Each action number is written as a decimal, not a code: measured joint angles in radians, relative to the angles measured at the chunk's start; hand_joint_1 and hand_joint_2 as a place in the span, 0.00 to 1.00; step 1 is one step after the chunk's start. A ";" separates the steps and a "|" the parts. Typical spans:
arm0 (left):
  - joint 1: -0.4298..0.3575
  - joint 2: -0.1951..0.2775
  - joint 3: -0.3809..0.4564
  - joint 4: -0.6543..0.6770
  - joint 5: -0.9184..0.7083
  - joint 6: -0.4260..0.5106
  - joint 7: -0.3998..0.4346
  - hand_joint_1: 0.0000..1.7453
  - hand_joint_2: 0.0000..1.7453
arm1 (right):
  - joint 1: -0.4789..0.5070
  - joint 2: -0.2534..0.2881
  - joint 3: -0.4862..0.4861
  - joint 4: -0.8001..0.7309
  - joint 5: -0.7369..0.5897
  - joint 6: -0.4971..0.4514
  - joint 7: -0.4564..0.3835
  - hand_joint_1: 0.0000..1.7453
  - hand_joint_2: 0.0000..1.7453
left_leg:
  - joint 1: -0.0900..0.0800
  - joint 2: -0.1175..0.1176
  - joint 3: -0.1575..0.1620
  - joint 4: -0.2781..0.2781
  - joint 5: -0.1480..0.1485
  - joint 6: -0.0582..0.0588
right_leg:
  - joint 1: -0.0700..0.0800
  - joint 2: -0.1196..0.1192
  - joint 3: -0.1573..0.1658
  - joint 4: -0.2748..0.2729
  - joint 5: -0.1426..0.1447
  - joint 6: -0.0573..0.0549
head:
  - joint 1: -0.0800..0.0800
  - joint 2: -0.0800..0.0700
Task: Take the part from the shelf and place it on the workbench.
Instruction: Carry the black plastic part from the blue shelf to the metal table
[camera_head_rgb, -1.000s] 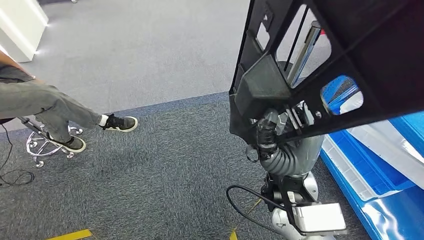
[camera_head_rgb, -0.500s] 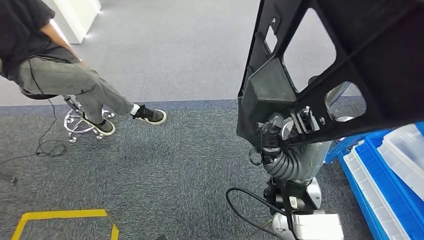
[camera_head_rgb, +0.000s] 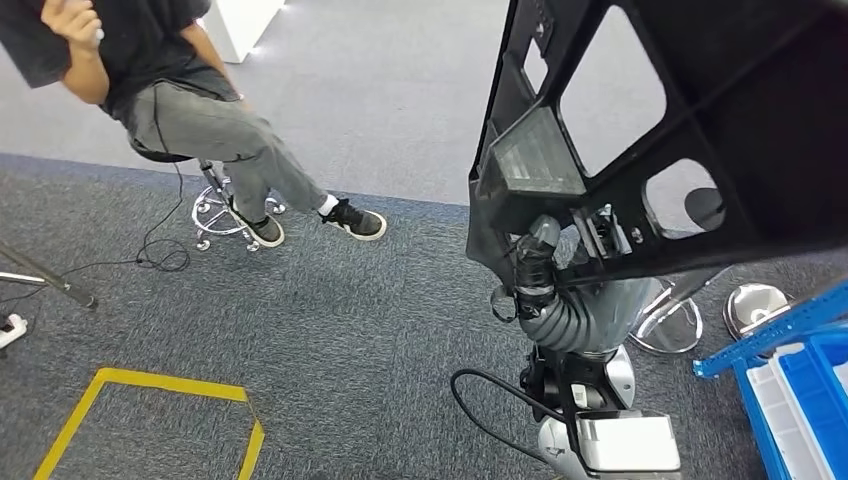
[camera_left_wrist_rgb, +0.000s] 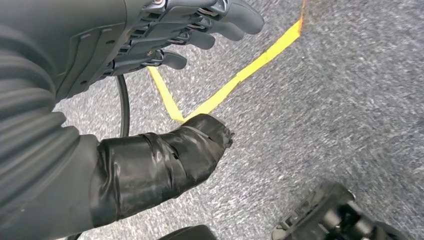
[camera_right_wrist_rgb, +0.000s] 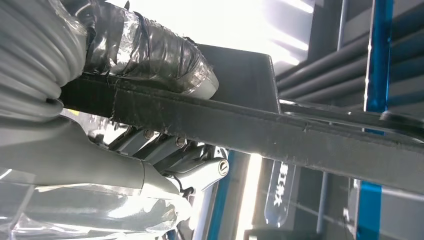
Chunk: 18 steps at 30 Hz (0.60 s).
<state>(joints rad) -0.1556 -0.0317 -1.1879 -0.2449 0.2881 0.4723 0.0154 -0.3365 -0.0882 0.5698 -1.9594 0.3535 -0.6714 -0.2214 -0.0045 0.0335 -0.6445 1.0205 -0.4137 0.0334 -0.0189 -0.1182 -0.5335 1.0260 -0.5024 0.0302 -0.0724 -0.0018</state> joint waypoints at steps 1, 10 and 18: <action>0.001 0.000 0.000 0.000 0.001 0.001 0.000 0.00 1.00 | -0.003 0.001 0.000 0.002 -0.004 0.001 -0.001 1.00 1.00 | 0.003 -0.012 0.007 -0.006 0.001 0.006 | -0.001 0.018 -0.003 0.017 -0.013 0.004 | 0.003 0.000; -0.002 -0.002 0.000 0.000 0.004 0.002 -0.002 0.00 1.00 | -0.005 0.001 0.008 0.022 -0.046 0.007 -0.019 1.00 1.00 | 0.003 -0.139 0.026 0.000 -0.012 0.019 | -0.003 0.166 -0.110 0.096 0.044 -0.010 | 0.014 0.000; 0.002 0.000 0.000 0.000 0.008 0.002 -0.005 0.00 1.00 | -0.011 0.007 0.013 0.031 -0.064 0.017 -0.026 1.00 1.00 | 0.008 -0.094 -0.043 0.110 -0.068 -0.029 | -0.009 0.140 -0.057 -0.004 0.058 -0.037 | 0.003 0.000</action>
<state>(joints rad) -0.1538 -0.0318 -1.1879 -0.2445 0.2961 0.4741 0.0100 -0.3473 -0.0812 0.5827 -1.9280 0.2898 -0.6544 -0.2477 0.0040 -0.0604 -0.6879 1.1300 -0.4819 0.0044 -0.0276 0.0220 -0.5901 1.0220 -0.4447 -0.0064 -0.0691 -0.0019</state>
